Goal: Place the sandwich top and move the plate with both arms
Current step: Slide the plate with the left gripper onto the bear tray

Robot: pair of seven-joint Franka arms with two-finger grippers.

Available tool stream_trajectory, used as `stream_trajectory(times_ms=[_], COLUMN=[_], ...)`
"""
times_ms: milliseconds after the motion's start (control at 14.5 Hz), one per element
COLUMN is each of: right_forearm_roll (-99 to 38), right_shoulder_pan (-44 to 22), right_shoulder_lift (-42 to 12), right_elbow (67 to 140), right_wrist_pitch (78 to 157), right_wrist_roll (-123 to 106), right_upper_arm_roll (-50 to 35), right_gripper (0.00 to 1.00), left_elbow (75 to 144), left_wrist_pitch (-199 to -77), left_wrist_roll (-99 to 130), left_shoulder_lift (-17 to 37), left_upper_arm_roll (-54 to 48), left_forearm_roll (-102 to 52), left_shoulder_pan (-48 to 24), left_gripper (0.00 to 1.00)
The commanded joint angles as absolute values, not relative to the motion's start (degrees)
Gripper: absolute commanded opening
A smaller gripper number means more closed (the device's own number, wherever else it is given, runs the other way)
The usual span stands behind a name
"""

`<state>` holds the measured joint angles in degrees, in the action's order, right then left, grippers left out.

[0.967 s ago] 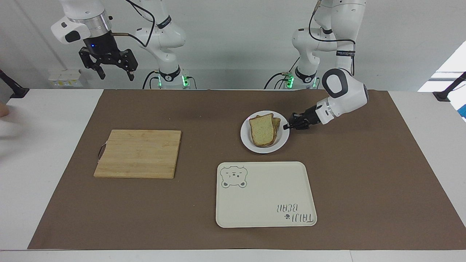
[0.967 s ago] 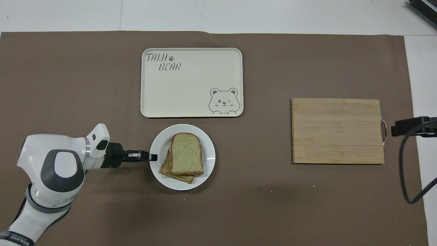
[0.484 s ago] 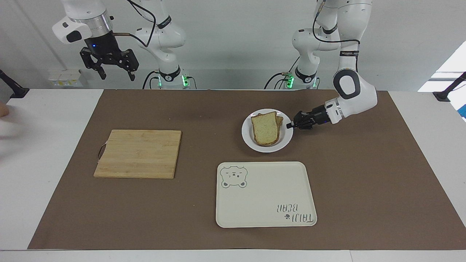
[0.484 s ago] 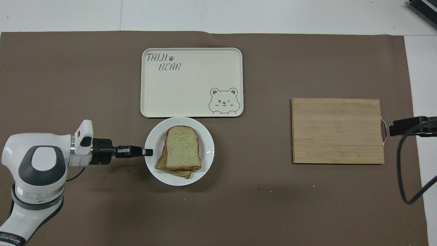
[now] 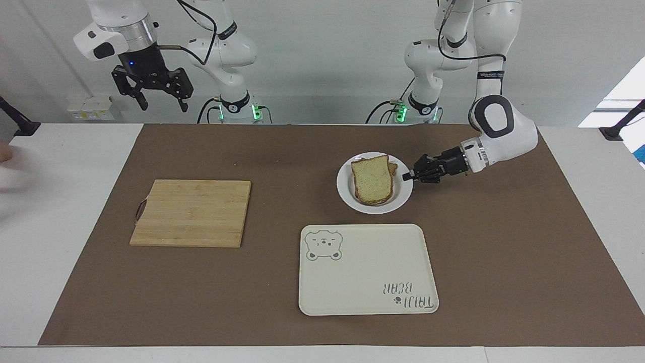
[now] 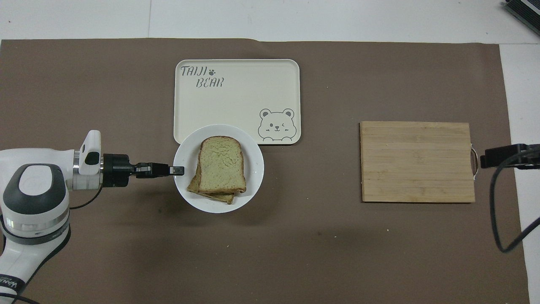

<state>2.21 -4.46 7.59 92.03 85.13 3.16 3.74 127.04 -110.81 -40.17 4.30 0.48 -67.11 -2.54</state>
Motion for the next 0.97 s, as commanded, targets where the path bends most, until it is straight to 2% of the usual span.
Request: stream_trajectory(times_ms=[0, 138, 484, 691, 898], right_forearm_roll=[0.97, 0.97, 0.97, 0.97, 0.97], right_shoulder_pan=[-4.13, -4.13, -4.13, -4.13, -4.13], right_shoulder_lift=[8.44, 8.44, 8.44, 8.44, 8.44], right_elbow=[92.99, 92.99, 92.99, 92.99, 92.99], right_wrist_pitch=[85.61, 85.69, 85.61, 85.61, 85.61], right_wrist_roll=[2.02, 2.02, 2.02, 2.02, 2.02], right_upper_arm_roll=[4.13, 4.13, 4.13, 4.13, 4.13], right_gripper=[1.00, 1.00, 1.00, 1.00, 1.00], left_elbow=[118.76, 110.96, 88.55, 82.03, 81.30], left_wrist_pitch=[-107.67, -107.58, -106.43, -108.45, -110.04], left_wrist_roll=[-39.03, -36.40, -35.86, -35.42, -32.52], left_shoulder_lift=[9.83, 14.65, 33.46, 38.92, 39.46], left_upper_arm_roll=[-0.09, -0.61, -3.95, -5.89, -5.80], left_forearm_roll=[-67.94, -67.50, -64.61, -64.34, -60.83], left_shoulder_pan=[-1.06, -1.67, -1.67, -2.28, -3.87], left_gripper=[0.00, 0.00, 0.00, 0.00, 0.00])
